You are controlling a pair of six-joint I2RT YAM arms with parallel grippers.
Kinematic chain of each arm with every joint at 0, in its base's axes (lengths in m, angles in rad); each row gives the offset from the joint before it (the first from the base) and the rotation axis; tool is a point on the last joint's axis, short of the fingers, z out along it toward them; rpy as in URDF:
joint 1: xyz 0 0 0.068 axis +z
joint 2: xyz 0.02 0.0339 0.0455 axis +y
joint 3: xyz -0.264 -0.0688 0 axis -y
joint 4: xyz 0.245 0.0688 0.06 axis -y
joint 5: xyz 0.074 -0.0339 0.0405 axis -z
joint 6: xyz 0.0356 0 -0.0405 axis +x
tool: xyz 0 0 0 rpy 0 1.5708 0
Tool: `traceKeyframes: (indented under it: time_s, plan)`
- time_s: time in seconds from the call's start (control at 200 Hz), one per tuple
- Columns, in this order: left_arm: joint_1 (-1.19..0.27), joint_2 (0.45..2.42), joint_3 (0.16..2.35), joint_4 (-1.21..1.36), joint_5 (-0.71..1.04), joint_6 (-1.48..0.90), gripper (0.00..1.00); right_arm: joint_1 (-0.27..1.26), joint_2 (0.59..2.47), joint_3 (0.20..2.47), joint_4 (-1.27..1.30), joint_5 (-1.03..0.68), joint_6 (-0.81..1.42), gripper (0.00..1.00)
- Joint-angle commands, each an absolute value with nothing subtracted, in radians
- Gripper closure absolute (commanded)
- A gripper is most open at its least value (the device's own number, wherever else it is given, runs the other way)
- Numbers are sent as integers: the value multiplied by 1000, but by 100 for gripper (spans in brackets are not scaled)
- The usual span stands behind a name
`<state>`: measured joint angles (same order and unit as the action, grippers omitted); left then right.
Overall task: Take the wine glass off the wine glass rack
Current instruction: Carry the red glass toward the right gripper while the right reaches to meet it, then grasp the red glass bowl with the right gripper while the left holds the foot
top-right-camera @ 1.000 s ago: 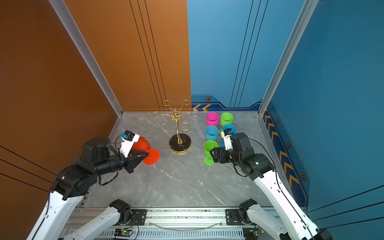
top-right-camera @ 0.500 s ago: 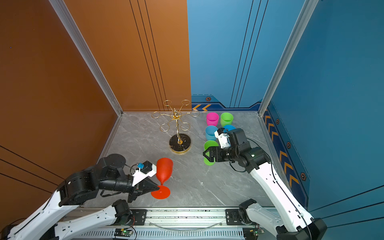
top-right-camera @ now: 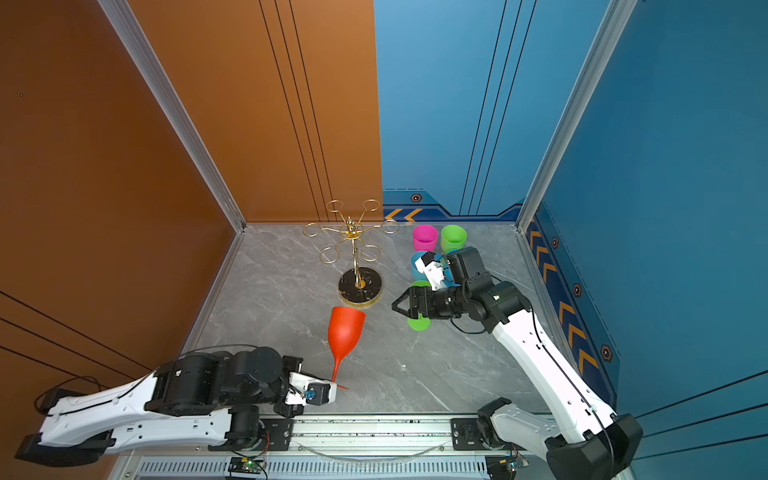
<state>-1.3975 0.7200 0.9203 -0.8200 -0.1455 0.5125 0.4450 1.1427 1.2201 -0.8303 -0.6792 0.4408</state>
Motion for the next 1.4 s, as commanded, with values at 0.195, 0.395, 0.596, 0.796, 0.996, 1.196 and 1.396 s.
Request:
traceKeyframes:
  time_s: [0.195,0.395,0.596,0.796,0.996,1.196,1.396]
  plan:
    - [-1544,721,862,-688,-490,791,100,505,1210,1312,-837,-689,483,17]
    - [-1598,728,821,-637,-586,907,100,518,1244,1343,-835,-673,496,18]
    - [-1606,735,790,-617,-626,949,100,518,1251,1364,-831,-651,513,19]
    - [-1610,741,759,-573,-681,1031,100,530,1261,1370,-829,-674,515,26]
    - [-1610,742,723,-501,-747,1120,100,563,1272,1364,-831,-708,506,34]
    - [-1611,741,681,-431,-799,1196,100,564,1286,1356,-831,-721,501,52]
    - [-1611,740,637,-351,-841,1282,100,564,1298,1358,-834,-729,499,74]
